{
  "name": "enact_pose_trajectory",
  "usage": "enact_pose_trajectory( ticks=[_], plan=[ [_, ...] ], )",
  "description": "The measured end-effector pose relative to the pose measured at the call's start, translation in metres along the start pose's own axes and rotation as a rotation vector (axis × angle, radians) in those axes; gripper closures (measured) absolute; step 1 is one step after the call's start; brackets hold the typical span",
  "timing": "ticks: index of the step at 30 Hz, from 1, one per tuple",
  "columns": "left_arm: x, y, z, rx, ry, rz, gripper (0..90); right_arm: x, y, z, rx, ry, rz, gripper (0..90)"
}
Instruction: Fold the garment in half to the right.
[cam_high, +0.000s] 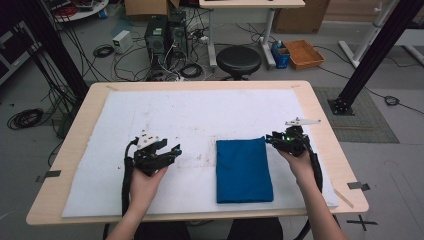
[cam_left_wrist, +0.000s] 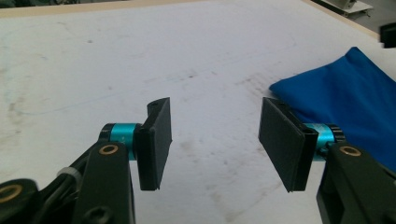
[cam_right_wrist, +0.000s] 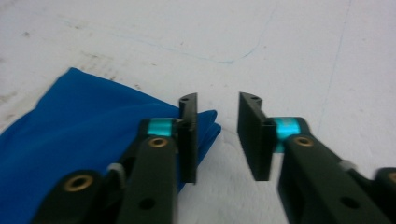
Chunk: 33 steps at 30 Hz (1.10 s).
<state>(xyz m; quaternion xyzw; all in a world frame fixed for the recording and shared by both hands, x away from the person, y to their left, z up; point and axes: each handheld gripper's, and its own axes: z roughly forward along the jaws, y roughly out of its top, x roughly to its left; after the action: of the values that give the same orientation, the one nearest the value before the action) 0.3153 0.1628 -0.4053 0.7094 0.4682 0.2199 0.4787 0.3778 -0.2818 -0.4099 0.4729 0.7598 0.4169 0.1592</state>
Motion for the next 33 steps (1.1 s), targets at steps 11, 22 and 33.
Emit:
enact_pose_trajectory(
  ticks=[11, 22, 33],
  plan=[
    [0.040, 0.000, -0.034, -0.075, 0.011, 0.058, 35.5, 0.006, -0.039, -0.046, -0.075, -0.024, 0.023, 46.2],
    [0.074, -0.006, -0.051, -0.091, -0.010, 0.095, 35.3, -0.002, -0.044, -0.052, -0.102, -0.044, -0.023, 39.8],
    [0.072, -0.009, -0.050, -0.082, -0.032, 0.097, 35.3, -0.005, -0.041, -0.051, -0.106, -0.058, -0.034, 39.5]
  ],
)
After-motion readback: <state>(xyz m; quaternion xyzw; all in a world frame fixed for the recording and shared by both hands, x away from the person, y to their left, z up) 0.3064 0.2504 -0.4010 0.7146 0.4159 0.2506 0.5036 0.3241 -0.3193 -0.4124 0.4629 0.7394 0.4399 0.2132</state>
